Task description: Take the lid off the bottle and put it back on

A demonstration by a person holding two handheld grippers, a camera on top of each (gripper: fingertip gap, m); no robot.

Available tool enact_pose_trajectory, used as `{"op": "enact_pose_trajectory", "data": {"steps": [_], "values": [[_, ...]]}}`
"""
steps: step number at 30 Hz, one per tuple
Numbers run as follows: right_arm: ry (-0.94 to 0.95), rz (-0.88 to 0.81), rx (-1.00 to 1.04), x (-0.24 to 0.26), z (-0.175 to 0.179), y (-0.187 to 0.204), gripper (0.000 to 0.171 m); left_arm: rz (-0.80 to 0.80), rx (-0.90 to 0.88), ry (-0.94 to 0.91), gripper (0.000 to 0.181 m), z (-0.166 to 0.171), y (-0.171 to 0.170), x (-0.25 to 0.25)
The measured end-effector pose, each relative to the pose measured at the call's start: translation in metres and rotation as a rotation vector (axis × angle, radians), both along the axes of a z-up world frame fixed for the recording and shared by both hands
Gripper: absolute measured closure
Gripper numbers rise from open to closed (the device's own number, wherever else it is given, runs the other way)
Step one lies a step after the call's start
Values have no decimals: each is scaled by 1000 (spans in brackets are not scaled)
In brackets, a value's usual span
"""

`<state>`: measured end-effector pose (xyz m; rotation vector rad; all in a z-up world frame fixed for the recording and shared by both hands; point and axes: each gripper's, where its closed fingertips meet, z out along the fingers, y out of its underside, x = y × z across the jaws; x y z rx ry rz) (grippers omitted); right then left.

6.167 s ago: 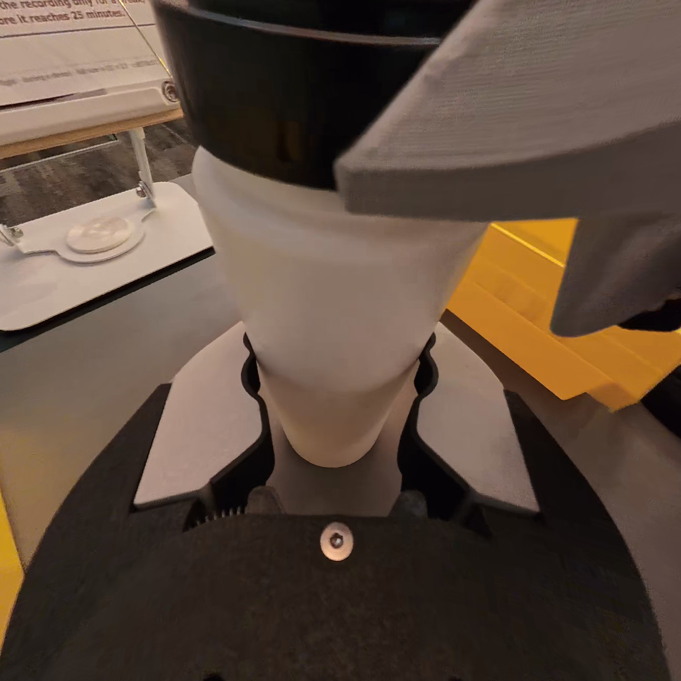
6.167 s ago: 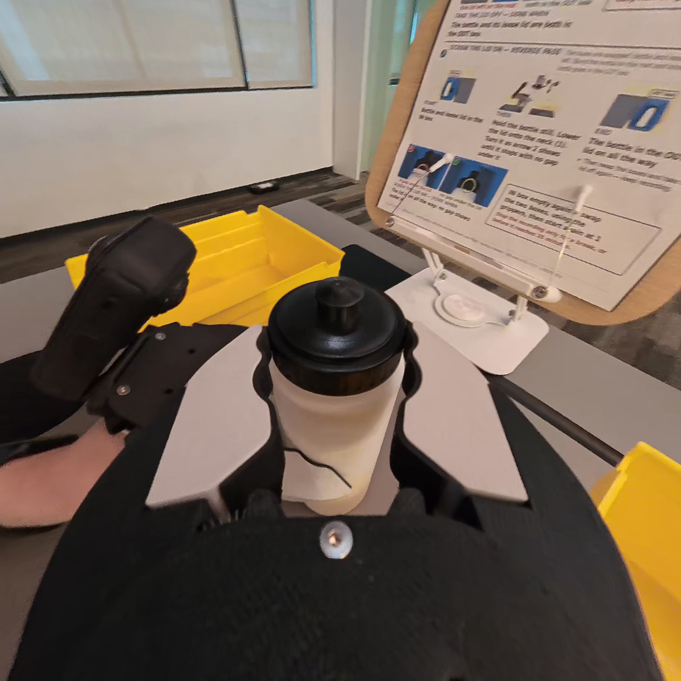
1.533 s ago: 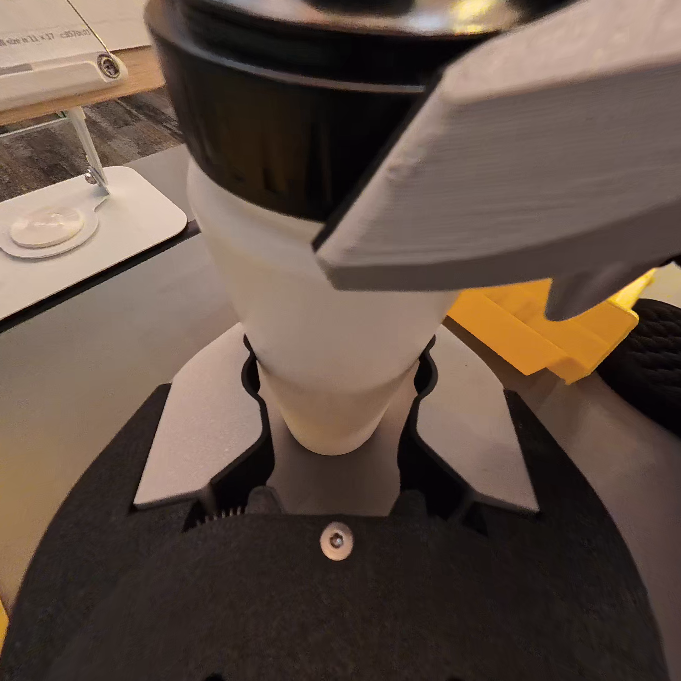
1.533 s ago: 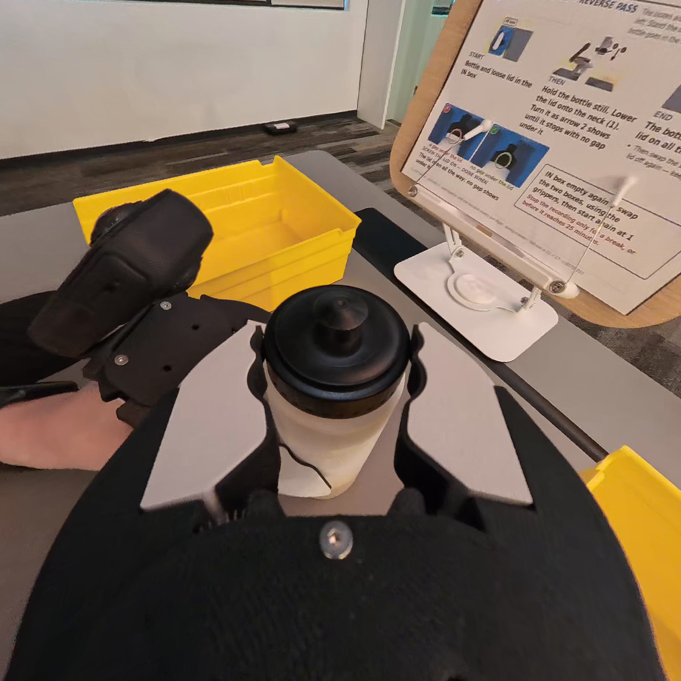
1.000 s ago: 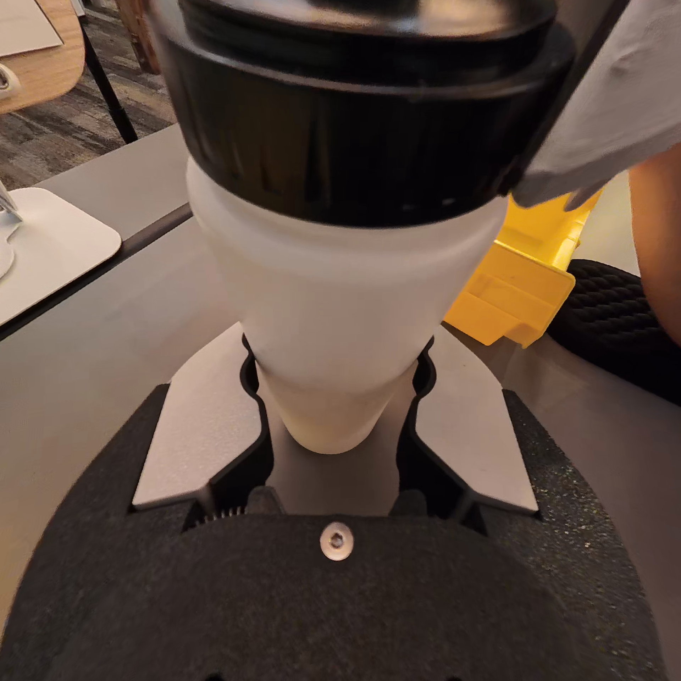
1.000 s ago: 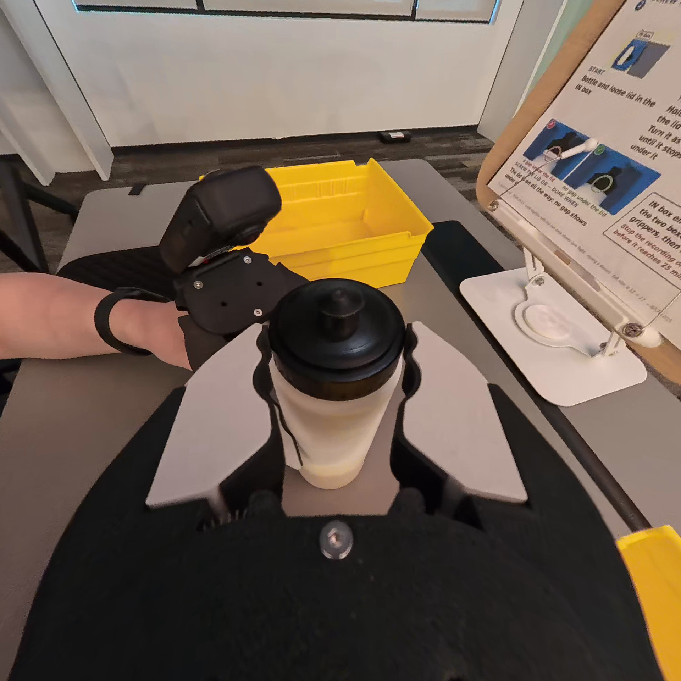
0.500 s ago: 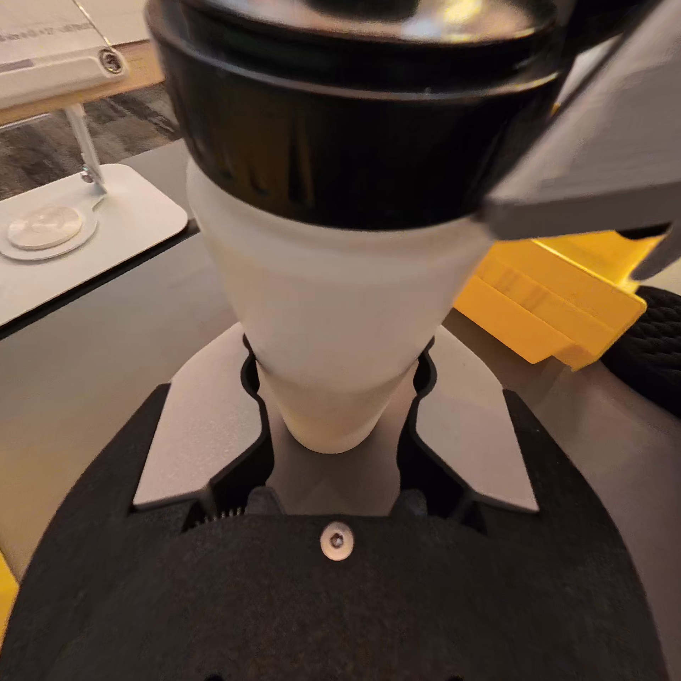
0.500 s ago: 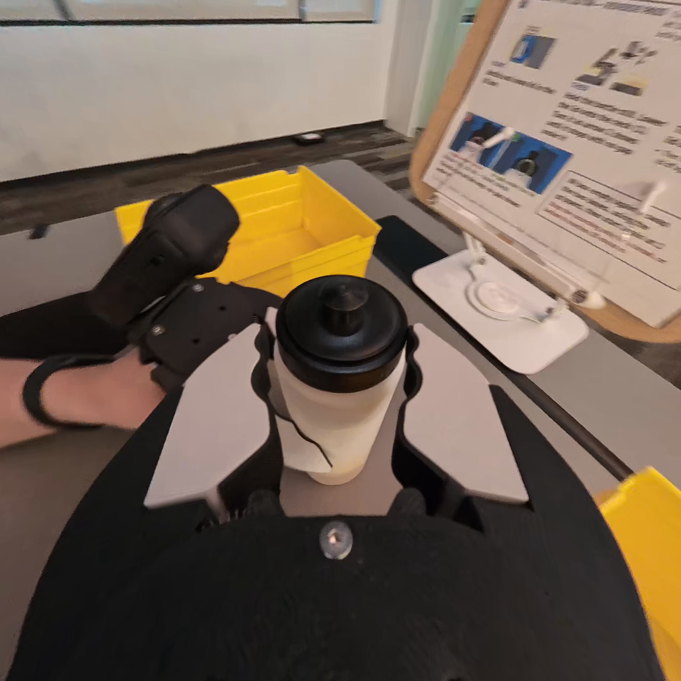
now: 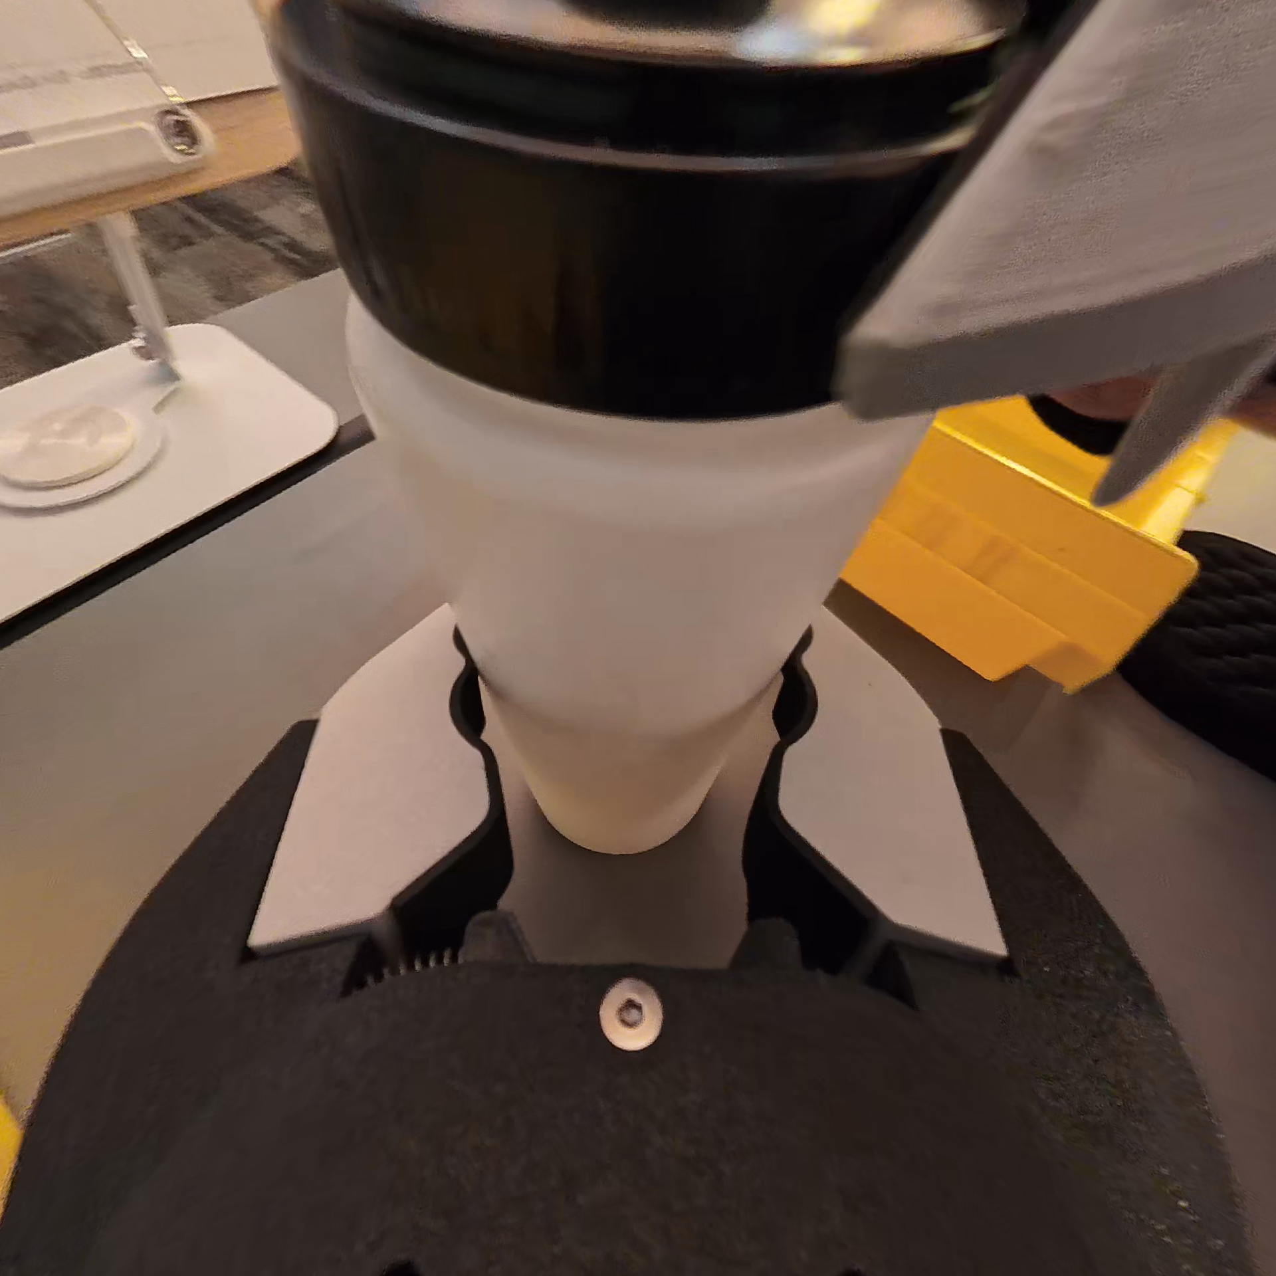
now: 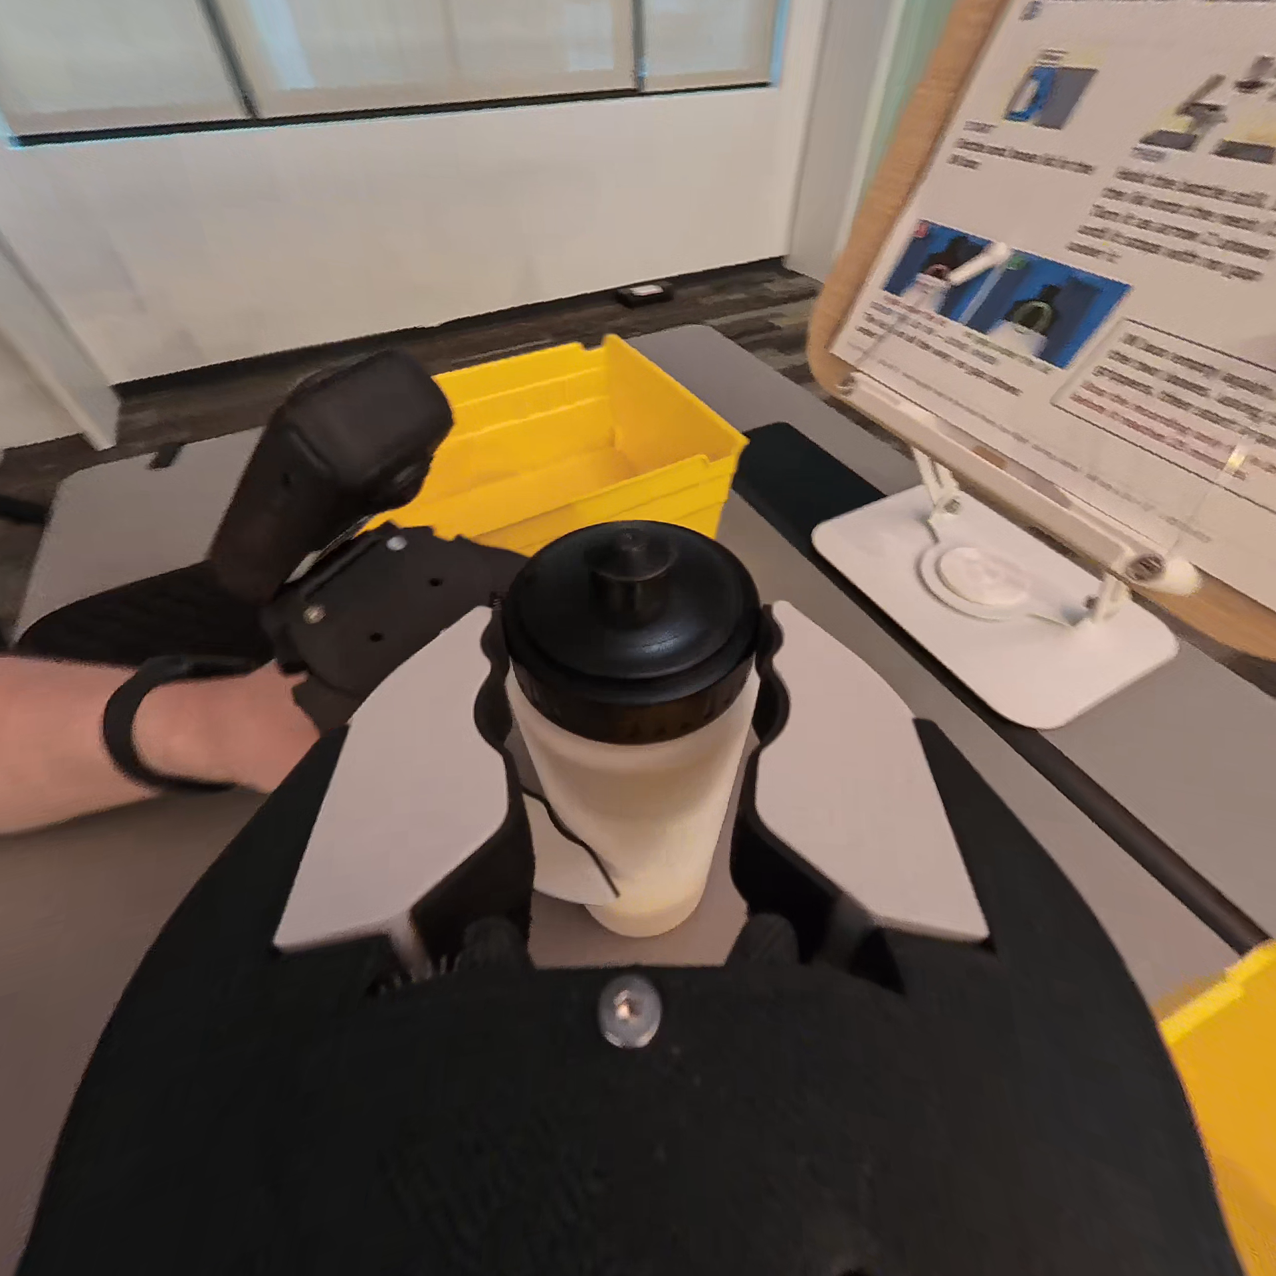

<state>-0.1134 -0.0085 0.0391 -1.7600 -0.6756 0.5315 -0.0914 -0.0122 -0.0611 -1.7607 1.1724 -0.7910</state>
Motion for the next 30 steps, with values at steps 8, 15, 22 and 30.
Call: {"op": "enact_pose_trajectory", "data": {"steps": [8, 15, 22, 30], "values": [[3, -148, 35, -5, 1, 6, 101, 18, -14, 21, 97, -1, 5, -6], [80, 224, -11, 1, 6, -17, 95, -204, -20, 29, 97, -1, -21, 4], [0, 228, 46, -1, 1, -17, 101, -207, -37, 19, 97, -1, -21, 3], [19, -188, 60, -6, 1, 8, 100, 74, -8, 38, 97, -1, 7, -8]]}}
